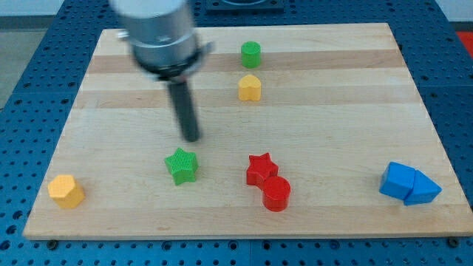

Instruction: Push the yellow heart into the yellow hexagon

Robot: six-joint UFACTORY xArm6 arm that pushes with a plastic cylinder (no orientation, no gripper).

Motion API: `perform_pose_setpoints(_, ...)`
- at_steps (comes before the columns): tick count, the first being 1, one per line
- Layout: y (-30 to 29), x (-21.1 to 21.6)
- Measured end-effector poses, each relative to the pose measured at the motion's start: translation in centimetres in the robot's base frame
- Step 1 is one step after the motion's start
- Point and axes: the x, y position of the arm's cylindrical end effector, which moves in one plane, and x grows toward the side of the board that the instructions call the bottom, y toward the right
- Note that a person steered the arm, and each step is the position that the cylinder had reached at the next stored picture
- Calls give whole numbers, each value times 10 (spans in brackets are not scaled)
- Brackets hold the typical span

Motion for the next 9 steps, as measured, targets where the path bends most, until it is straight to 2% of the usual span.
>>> perform_pose_setpoints(1, 117, -14)
perform_pose_setpoints(2, 140, -59)
perform_pose_setpoints(3, 104, -96)
perform_pose_setpoints(4, 60, -105)
perform_pose_setpoints(5, 23, -80)
perform_pose_setpoints(7, 14, -28)
perform_pose_setpoints(8, -31, -28)
perform_pose_setpoints(9, -48, -11)
